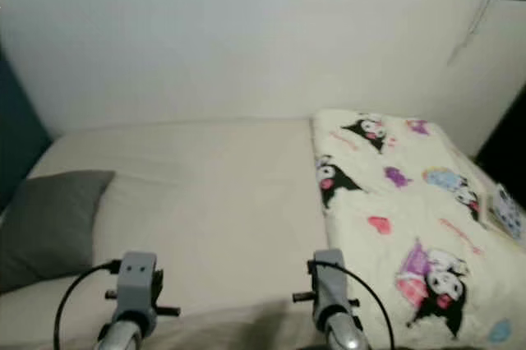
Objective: Clean up the room
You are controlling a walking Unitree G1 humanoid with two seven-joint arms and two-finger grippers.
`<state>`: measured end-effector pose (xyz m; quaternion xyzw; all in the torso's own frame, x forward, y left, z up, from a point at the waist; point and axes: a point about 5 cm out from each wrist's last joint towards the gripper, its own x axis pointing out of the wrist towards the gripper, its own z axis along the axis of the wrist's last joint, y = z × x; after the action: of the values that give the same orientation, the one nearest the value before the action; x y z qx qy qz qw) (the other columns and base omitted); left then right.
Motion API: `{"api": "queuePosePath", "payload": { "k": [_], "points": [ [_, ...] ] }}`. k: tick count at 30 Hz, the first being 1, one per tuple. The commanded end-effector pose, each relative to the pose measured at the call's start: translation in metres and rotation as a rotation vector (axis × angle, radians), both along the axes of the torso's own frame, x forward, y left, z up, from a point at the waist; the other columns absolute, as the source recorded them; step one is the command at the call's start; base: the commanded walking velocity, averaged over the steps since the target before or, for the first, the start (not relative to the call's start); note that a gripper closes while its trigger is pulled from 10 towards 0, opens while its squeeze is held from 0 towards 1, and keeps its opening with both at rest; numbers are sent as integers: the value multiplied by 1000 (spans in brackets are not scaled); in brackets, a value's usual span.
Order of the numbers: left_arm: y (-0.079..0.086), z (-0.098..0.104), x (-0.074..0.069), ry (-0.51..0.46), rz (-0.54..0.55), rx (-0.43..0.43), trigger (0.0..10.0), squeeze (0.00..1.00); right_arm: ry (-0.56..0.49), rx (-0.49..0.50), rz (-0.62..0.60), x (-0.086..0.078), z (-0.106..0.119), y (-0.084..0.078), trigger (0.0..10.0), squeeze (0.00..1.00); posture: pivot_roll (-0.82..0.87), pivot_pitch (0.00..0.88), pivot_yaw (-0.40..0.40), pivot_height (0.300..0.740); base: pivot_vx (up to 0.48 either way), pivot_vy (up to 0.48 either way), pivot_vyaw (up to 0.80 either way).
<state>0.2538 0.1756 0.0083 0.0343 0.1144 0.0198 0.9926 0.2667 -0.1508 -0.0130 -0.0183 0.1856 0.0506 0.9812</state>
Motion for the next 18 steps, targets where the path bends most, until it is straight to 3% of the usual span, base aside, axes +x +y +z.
{"api": "queuePosePath", "payload": {
  "k": [1,18],
  "points": [
    [-2,-4,-4,21,-6,0,10000,0,15,3,-16,-3,-3,-5,10000,0,-48,83,-49,740,0,-480,0],
    [-3,-3,-4,18,-20,7,10000,0,18,21,-18,-4,-3,-3,10000,0,-46,86,-43,740,0,-480,0]
  ]
}}
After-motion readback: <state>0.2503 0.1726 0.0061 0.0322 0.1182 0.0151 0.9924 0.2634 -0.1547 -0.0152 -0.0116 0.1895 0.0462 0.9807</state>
